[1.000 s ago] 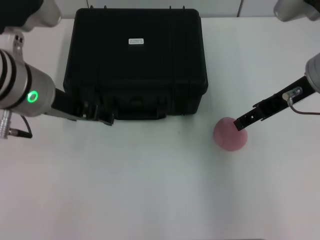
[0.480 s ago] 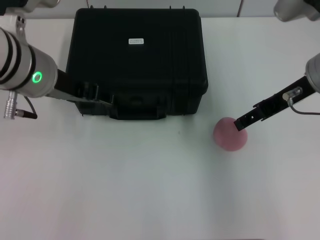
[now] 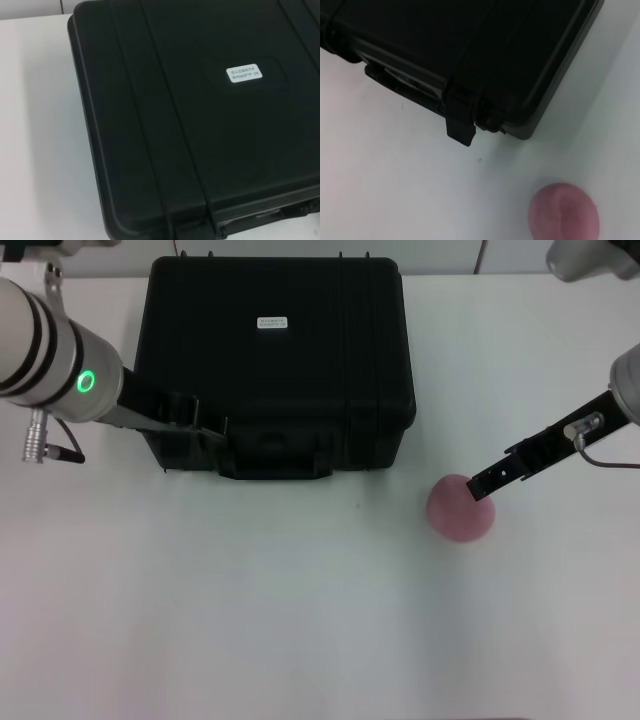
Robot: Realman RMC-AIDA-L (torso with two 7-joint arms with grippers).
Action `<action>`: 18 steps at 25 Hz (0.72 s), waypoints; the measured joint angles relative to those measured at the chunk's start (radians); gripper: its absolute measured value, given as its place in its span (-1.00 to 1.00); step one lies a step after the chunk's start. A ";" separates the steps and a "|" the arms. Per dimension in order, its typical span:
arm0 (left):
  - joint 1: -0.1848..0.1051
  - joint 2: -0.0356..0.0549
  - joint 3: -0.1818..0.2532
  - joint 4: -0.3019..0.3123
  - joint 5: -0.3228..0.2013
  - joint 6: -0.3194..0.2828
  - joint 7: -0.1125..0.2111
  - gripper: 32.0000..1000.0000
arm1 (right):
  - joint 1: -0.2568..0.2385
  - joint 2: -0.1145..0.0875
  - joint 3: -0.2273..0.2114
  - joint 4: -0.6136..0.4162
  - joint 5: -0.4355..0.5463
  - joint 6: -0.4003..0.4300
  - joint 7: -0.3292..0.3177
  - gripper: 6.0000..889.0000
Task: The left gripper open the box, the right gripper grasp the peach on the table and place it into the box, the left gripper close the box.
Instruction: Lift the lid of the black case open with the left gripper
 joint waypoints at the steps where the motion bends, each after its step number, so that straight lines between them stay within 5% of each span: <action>1: -0.004 -0.0001 0.000 -0.012 0.000 0.004 0.000 0.70 | 0.000 0.000 0.000 0.000 0.000 0.000 0.000 0.84; 18: -0.031 -0.0022 0.008 -0.098 0.023 0.035 0.000 0.59 | 0.003 0.000 0.000 0.000 0.003 -0.003 0.000 0.84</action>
